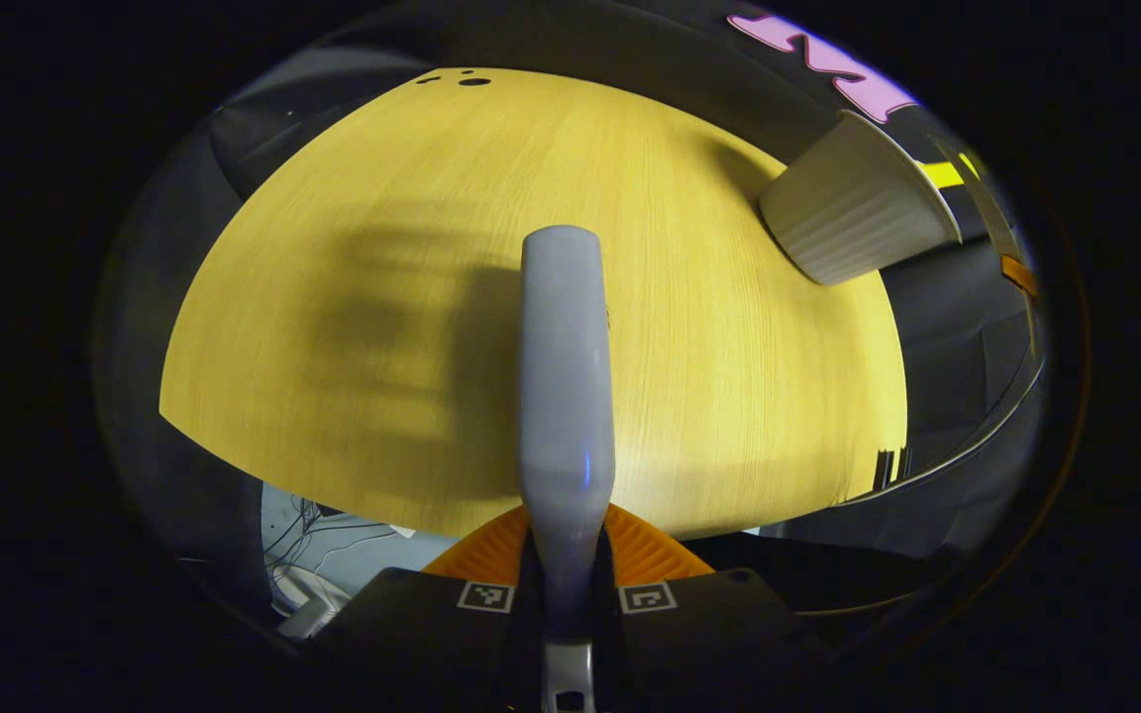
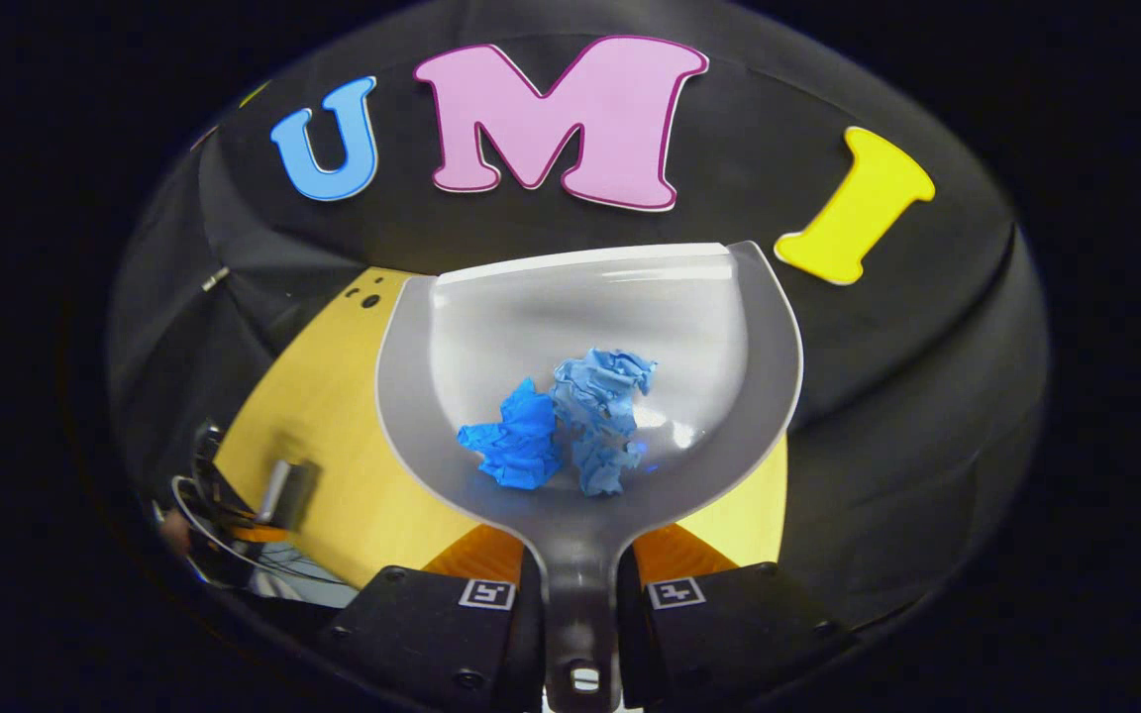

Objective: Pick up the small broom and dustpan from the desktop, sweep the trash into the dustpan with the broom, and then empty the trash into the garbage bin.

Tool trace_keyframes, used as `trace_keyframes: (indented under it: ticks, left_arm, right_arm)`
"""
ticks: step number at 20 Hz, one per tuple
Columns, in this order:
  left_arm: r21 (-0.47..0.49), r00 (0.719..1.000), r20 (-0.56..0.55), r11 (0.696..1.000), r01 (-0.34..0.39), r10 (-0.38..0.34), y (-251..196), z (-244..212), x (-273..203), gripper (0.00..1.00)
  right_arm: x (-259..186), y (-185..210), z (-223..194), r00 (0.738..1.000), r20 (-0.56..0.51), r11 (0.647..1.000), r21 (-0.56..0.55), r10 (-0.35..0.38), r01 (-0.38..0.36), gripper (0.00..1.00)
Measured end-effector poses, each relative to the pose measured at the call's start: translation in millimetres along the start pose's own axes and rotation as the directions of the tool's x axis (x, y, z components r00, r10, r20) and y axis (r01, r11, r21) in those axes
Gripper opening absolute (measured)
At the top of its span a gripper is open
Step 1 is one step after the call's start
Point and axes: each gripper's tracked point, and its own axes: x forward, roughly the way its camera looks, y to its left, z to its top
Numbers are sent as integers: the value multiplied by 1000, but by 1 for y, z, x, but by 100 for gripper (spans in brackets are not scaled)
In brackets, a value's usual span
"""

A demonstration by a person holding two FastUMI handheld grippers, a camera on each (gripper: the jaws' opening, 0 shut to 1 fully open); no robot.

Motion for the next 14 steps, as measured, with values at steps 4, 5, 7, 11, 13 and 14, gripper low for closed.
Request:
trace_keyframes:
  ticks: [4,5,7,11,13,14]
  left_arm:
    - [-20,1000,4,999,-30,30,3,19,-1,24]
    - [-21,999,1,998,-51,51,5,22,-1,24]
    - [-32,997,14,996,-82,82,7,29,-4,24]
    - [-75,999,15,996,-47,48,-9,29,-1,24]
    - [-78,999,9,996,-43,43,-12,30,2,24]
    - [-77,999,8,996,-39,40,-13,31,2,24]
  right_arm:
    - [45,-11,2,998,-27,995,-82,-58,55,33]
    - [52,-13,4,997,-27,994,-91,-67,65,34]
    - [63,-19,5,995,-27,991,-96,-93,90,34]
    - [69,-35,10,976,25,952,-217,-217,218,33]
    - [69,-38,13,961,52,914,-299,-270,273,34]
    - [69,-40,16,951,74,886,-347,-301,307,34]
